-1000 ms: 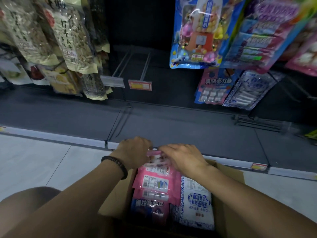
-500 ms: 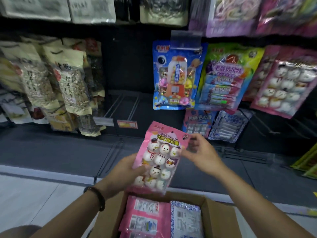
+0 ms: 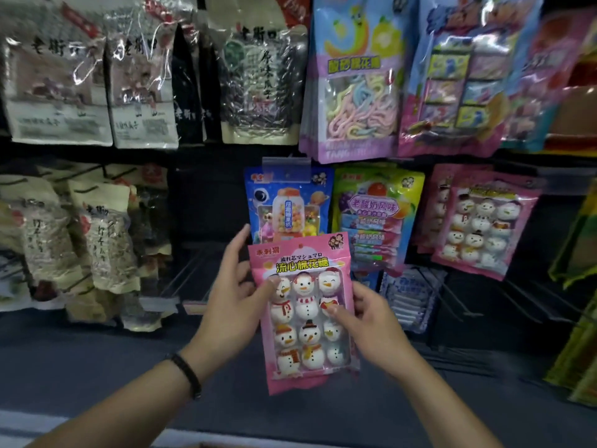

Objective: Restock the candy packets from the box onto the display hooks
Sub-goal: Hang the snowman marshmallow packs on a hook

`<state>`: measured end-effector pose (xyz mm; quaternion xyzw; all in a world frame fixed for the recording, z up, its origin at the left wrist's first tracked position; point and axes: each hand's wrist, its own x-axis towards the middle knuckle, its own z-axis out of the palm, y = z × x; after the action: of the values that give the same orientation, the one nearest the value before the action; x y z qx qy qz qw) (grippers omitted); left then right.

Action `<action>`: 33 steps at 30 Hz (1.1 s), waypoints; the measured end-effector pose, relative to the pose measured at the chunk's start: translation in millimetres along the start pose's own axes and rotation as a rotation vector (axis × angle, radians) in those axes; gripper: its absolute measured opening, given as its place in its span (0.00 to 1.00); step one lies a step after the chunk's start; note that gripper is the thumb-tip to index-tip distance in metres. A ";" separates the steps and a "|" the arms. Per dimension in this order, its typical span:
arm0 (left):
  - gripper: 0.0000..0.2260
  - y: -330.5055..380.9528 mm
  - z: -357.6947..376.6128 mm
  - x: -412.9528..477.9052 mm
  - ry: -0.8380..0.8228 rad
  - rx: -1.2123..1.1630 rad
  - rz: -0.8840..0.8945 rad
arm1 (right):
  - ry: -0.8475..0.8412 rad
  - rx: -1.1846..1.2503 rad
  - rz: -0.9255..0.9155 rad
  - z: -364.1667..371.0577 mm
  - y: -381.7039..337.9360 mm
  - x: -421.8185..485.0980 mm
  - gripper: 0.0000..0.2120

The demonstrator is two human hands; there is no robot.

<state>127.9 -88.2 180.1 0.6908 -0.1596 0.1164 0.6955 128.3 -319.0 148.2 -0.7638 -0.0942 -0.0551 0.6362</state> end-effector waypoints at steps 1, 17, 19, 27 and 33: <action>0.36 4.7 10.0 7.7 -0.016 0.001 0.036 | 0.029 0.017 -0.011 -10.0 -4.1 -0.7 0.12; 0.19 34.5 220.0 99.3 -0.182 0.267 0.315 | 0.592 0.071 -0.123 -193.8 -3.3 2.0 0.13; 0.20 29.6 244.8 110.1 -0.203 0.264 0.301 | 0.648 0.075 -0.093 -211.6 6.2 1.9 0.12; 0.21 23.4 319.1 132.5 -0.344 0.244 0.284 | 0.886 -0.007 -0.146 -269.1 16.5 -8.9 0.14; 0.21 18.1 347.4 141.2 -0.257 0.226 0.310 | 0.938 -0.017 -0.150 -281.9 19.4 -6.5 0.23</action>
<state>230.0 -442.9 249.0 0.7407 -0.3370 0.1502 0.5615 136.2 -599.7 180.3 -0.6528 0.1488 -0.4406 0.5979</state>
